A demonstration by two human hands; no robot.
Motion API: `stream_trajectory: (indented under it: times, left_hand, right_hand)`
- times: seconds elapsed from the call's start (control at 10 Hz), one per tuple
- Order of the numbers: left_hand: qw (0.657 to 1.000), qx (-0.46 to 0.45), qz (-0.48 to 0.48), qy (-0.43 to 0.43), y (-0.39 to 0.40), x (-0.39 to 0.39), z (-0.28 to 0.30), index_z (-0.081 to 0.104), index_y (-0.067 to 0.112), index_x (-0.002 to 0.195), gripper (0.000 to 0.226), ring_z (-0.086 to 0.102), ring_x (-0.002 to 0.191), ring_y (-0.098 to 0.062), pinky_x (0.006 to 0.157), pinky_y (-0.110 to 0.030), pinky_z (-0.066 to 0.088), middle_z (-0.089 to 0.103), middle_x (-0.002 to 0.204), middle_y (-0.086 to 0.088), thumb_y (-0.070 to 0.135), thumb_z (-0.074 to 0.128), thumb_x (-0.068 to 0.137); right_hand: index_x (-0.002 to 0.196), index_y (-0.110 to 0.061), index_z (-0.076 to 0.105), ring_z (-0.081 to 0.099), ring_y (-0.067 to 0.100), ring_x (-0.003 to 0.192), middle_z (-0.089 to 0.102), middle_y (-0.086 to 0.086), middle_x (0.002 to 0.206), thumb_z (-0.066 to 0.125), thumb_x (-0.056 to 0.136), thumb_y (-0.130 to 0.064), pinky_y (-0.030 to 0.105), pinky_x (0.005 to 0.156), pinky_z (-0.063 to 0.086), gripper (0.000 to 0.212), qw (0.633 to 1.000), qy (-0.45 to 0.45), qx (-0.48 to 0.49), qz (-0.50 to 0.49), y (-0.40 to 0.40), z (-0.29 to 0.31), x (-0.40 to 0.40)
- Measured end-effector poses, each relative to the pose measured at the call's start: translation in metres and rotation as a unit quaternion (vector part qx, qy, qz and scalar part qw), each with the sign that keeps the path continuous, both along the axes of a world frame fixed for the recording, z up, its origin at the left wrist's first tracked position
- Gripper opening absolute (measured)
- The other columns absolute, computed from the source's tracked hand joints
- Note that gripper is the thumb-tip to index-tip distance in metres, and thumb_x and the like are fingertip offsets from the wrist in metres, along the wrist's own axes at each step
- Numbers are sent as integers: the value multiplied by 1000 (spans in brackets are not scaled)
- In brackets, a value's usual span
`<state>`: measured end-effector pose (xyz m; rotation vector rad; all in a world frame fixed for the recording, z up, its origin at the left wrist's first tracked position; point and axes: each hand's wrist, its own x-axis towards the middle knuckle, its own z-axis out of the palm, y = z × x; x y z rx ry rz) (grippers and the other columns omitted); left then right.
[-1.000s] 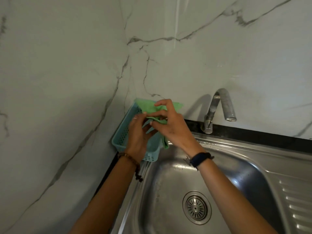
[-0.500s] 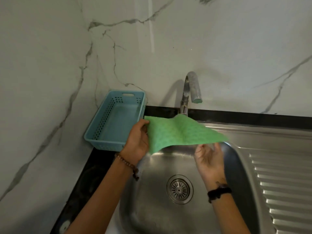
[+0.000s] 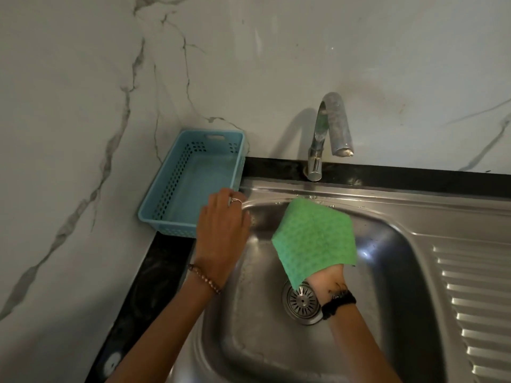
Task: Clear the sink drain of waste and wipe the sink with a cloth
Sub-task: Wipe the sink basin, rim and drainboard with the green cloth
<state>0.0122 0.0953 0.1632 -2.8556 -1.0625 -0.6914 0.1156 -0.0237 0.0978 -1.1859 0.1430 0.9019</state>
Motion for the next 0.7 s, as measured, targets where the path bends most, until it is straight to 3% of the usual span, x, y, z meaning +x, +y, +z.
stream_trajectory:
  times: [0.1, 0.2, 0.3, 0.4, 0.5, 0.6, 0.7]
  left_hand:
    - [992, -10, 67, 109, 14, -11, -6, 58, 9, 115, 48, 56, 112, -30, 92, -42, 44, 62, 116, -13, 40, 64, 80]
    - [974, -114, 102, 166, 24, -26, -21, 61, 17, 111, 36, 57, 111, -24, 110, -46, 22, 68, 109, -8, 43, 48, 90]
    - [985, -110, 88, 95, 30, -31, -22, 71, 10, 87, 25, 67, 82, -28, 101, -45, 34, 73, 79, -14, 33, 61, 85]
    - [990, -97, 80, 68, 34, -31, -13, 73, 8, 79, 20, 68, 65, -28, 85, -46, 47, 71, 64, -14, 27, 75, 73]
    - [993, -83, 65, 46, 34, -32, -9, 73, 8, 73, 20, 67, 58, -26, 76, -45, 50, 69, 58, -10, 26, 80, 67]
    - [990, -108, 75, 40, 34, -33, -11, 73, 10, 78, 21, 67, 64, -26, 81, -43, 47, 71, 63, -9, 31, 72, 75]
    - [992, -103, 75, 23, 34, -32, -10, 71, 11, 73, 22, 67, 64, -25, 80, -43, 47, 71, 63, -7, 32, 68, 76]
  right_hand:
    - [114, -21, 53, 52, 45, 94, 34, 45, 133, -1, 103, -17, 17, 100, 36, 56, 997, -60, 18, 41, 7, -7, 10]
    - [91, -18, 53, 53, 20, 93, 58, 6, 107, 24, 103, -24, 32, 97, 38, 32, 992, -98, -84, 4, 36, -18, 8]
    - [124, -10, 48, 51, 26, 116, 52, 9, 126, 23, 102, -9, 34, 101, 39, 33, 970, -174, -143, 95, 69, -27, 11]
    - [134, -6, 35, 39, 29, 125, 41, 16, 132, 26, 102, -20, 39, 103, 35, 36, 888, -398, -195, 120, 104, -31, 19]
    - [146, -5, 20, 3, 35, 144, 7, 19, 156, 41, 96, -41, 47, 116, -5, 65, 795, -505, -266, 208, 143, -49, 22]
    - [147, -5, 18, -11, 43, 143, -6, 21, 157, 44, 88, -56, 54, 113, -13, 82, 693, -588, -365, 200, 161, -61, 13]
    - [149, -12, 10, -10, 41, 144, -4, 17, 158, 40, 89, -56, 54, 112, -15, 80, 652, -637, -348, 220, 169, -67, 6]
